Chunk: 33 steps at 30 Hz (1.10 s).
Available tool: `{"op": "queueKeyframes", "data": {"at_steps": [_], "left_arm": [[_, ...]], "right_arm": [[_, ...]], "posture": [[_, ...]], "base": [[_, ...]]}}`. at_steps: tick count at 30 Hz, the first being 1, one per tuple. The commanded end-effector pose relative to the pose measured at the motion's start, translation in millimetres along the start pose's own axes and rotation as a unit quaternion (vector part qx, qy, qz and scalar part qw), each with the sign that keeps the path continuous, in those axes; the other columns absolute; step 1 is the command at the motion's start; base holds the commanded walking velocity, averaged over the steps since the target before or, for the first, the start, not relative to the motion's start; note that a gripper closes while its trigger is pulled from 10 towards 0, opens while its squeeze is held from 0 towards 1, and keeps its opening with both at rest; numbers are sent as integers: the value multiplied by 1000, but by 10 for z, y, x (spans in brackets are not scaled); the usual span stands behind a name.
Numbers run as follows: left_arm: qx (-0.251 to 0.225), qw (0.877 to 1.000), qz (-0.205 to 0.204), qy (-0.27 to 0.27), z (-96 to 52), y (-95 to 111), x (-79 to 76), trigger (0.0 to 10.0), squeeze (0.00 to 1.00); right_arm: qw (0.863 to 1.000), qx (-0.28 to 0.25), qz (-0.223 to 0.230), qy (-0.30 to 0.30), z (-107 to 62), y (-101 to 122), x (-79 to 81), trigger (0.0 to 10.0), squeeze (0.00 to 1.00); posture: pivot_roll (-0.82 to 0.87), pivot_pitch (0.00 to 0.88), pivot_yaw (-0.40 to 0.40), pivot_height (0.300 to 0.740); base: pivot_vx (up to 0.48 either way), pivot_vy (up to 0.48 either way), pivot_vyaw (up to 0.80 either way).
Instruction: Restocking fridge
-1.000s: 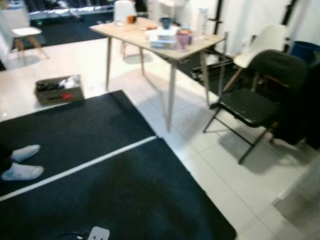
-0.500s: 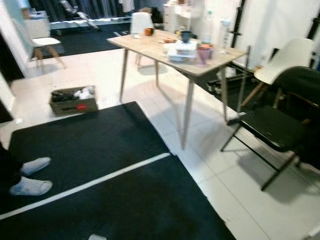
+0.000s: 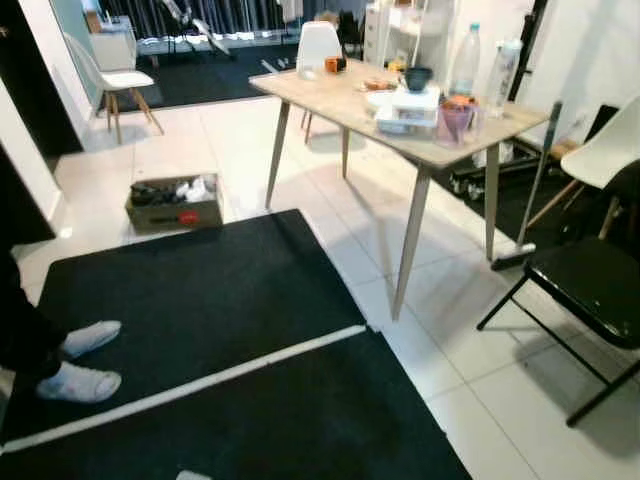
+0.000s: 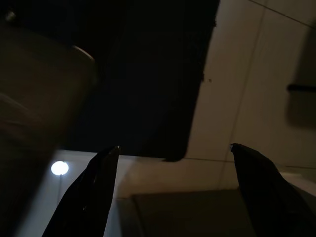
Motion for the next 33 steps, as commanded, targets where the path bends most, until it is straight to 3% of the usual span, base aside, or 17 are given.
{"op": "queueKeyframes", "data": {"at_steps": [1,18,20,22,26,30,33], "left_arm": [[3,1000,3,-1,-2,-14,3,10000,0],[0,1000,0,0,-5,-9,4,10000,0],[-7,1000,-2,-6,-3,20,-8,10000,0],[-10,1000,-1,-8,-2,32,-9,10000,0],[-47,994,93,-35,9,202,-73,10000,0],[-72,991,109,-42,37,362,-137,10000,0],[-95,988,113,-50,79,560,-215,10000,0]], "right_arm": [[1000,-2,1,8,-7,-3,54,10000,192],[1000,-3,19,3,-4,13,49,10000,192],[997,-2,79,-14,7,32,-30,10000,196],[995,-2,97,-19,11,41,-56,10000,192],[981,-8,193,-35,23,65,-181,10000,192],[972,-4,231,-50,17,19,-259,10000,192],[972,-4,229,-51,10,-3,-265,10000,192]], "posture": [[-104,88,9,740],[-100,90,10,740],[-100,90,10,740],[-100,90,10,740],[-93,91,8,740],[-95,90,9,740],[-100,90,7,740]], "base": [[386,0,0],[378,0,0],[377,0,0],[375,0,0],[371,0,0],[371,0,0],[370,0,0]]}}
Point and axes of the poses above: a point about 5 cm out from each wrist's last joint towards the gripper, its own z axis pointing out of the wrist towards the gripper, its own y axis along the axis of the wrist's last joint, x = y × z, the point moved 6 cm from there along z, pointing out of the wrist towards the gripper, and after that the axes turned 8 degrees about -z, right-handed, at the moved point
